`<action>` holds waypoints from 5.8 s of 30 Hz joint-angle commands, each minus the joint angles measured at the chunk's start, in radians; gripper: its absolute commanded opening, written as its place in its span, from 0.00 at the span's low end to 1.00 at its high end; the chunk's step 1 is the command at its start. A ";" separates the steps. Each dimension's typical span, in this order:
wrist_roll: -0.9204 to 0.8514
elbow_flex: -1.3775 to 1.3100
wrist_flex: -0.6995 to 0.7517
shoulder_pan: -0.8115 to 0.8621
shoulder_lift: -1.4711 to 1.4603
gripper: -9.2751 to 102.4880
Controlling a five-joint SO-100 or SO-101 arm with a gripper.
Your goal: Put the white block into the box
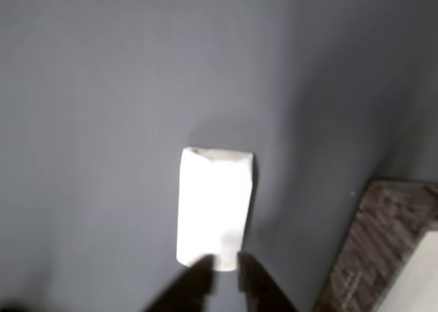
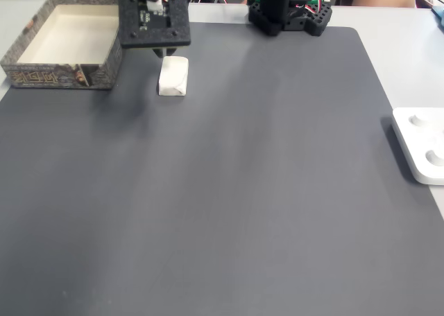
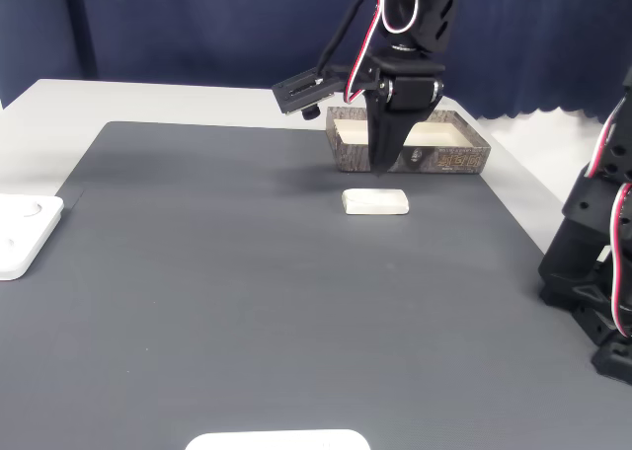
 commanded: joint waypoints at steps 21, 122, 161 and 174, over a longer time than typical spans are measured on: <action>0.077 0.035 -0.150 0.072 0.054 0.34; 0.072 -0.169 0.040 0.291 0.173 0.07; 0.445 -0.890 0.106 0.410 -0.518 0.07; 0.436 -0.986 0.101 0.388 -0.655 0.07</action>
